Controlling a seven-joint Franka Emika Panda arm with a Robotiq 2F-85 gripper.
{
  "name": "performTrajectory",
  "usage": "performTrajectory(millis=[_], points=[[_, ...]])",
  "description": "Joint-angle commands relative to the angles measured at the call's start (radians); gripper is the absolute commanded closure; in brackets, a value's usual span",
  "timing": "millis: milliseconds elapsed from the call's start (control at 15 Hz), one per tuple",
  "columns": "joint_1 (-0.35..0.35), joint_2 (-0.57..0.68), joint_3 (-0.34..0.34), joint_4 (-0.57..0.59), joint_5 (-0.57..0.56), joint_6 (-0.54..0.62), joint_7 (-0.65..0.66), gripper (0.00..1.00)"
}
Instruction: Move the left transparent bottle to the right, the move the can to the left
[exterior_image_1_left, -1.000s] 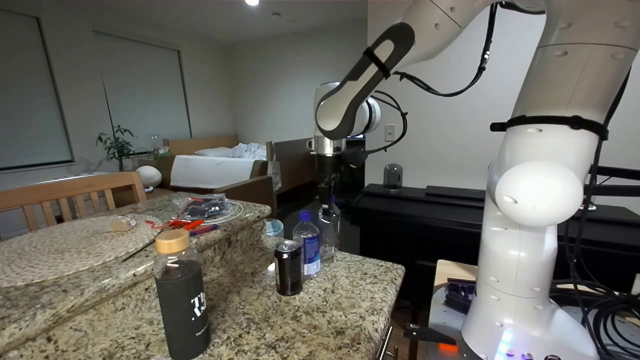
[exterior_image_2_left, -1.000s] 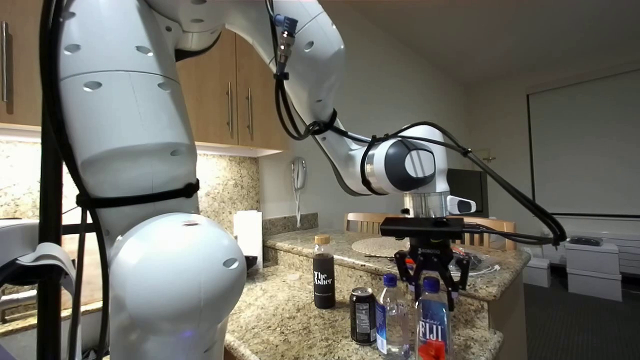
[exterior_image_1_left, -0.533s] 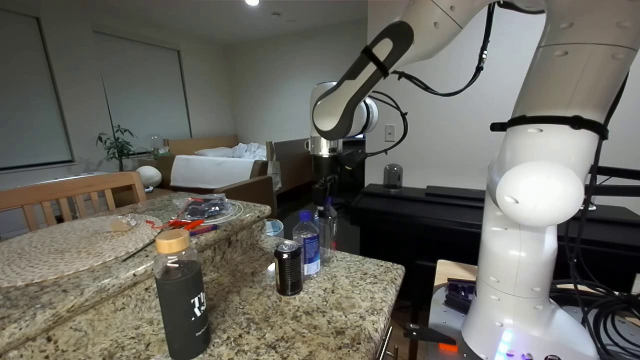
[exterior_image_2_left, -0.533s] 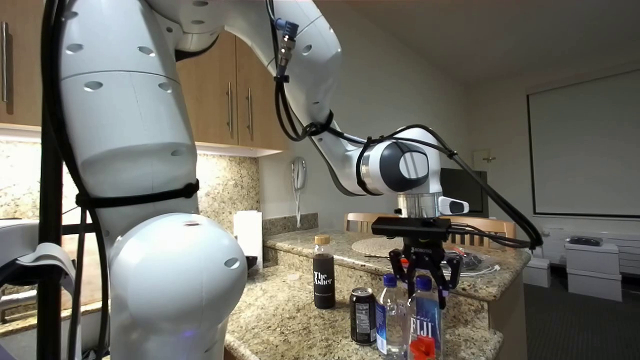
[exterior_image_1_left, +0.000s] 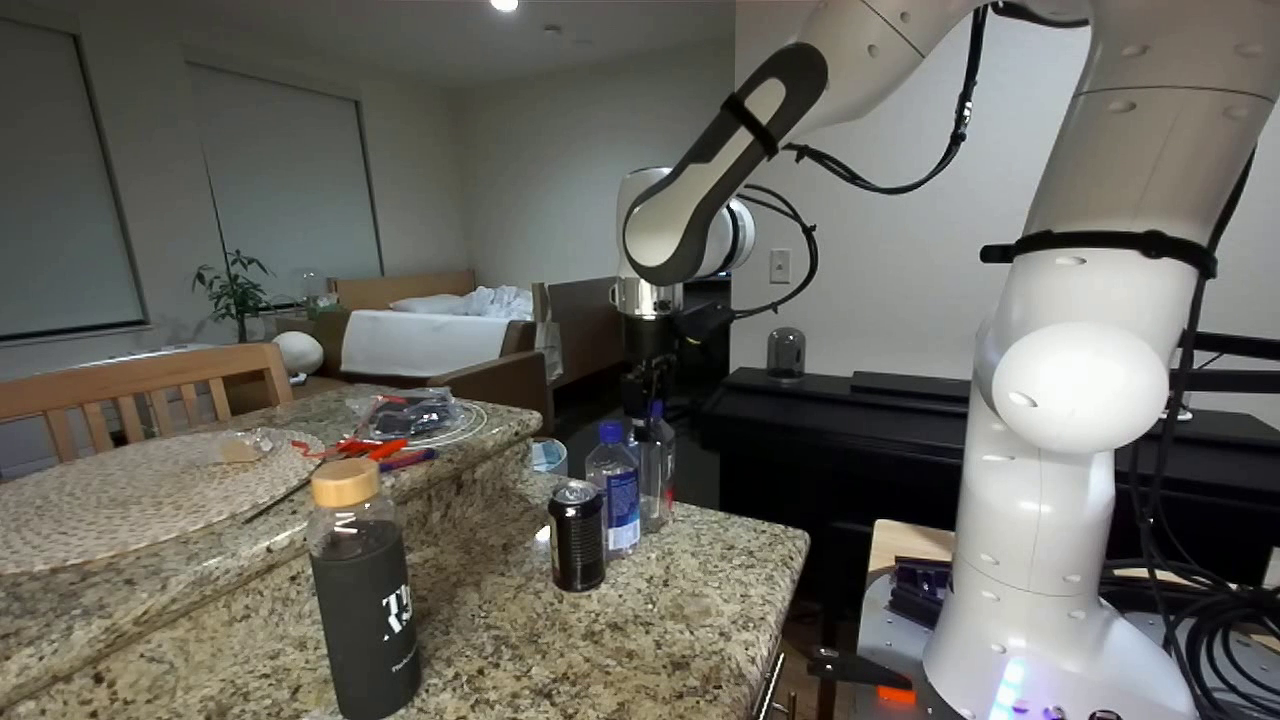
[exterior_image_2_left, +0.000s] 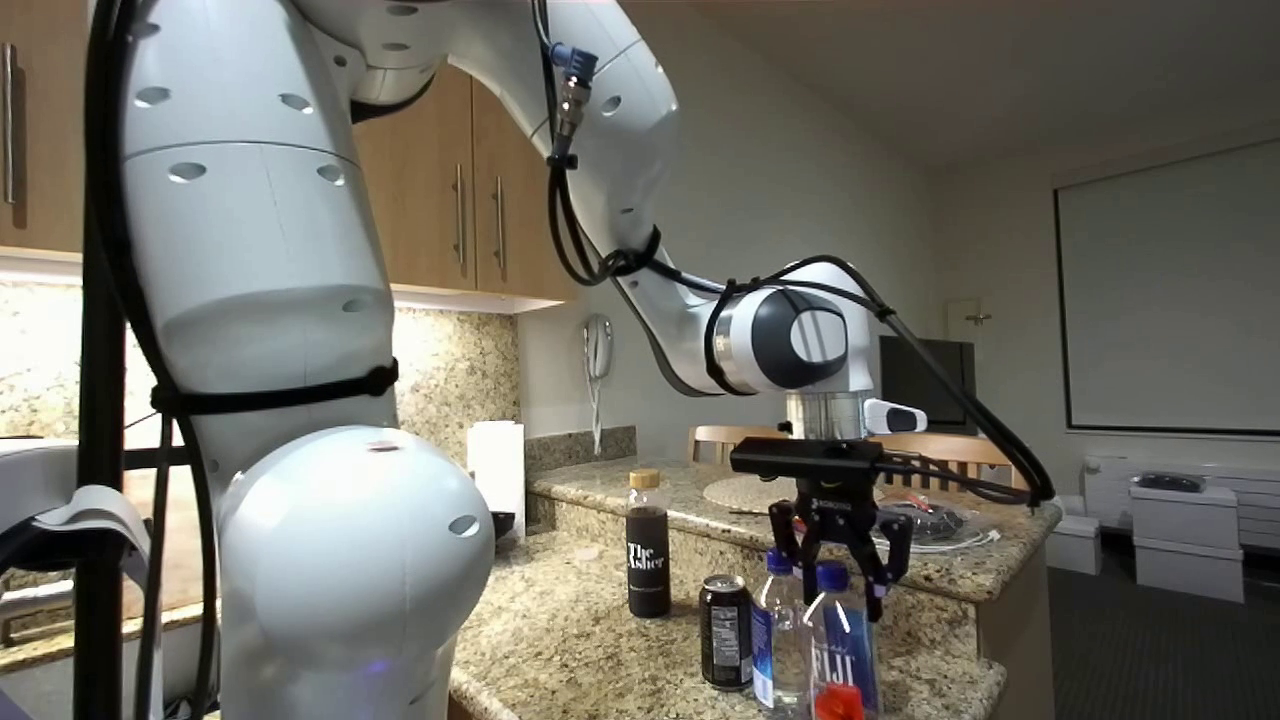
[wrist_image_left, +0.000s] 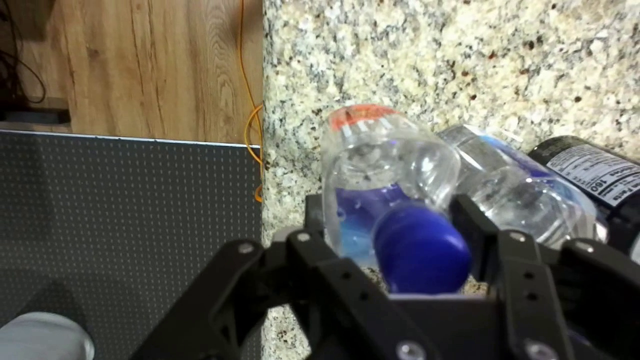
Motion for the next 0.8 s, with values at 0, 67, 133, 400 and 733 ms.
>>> performTrajectory(millis=[0, 67, 133, 400, 733], points=[[-0.006, -0.008, 0.014, -0.023, -0.004, 0.035, 0.044, 0.03], [-0.006, -0.008, 0.015, -0.023, -0.005, 0.035, 0.048, 0.01], [-0.006, -0.009, 0.016, -0.023, -0.007, 0.034, 0.054, 0.0], [-0.008, -0.017, 0.017, -0.025, -0.011, 0.029, 0.055, 0.0], [-0.01, -0.046, 0.022, -0.02, -0.026, 0.007, 0.061, 0.0]])
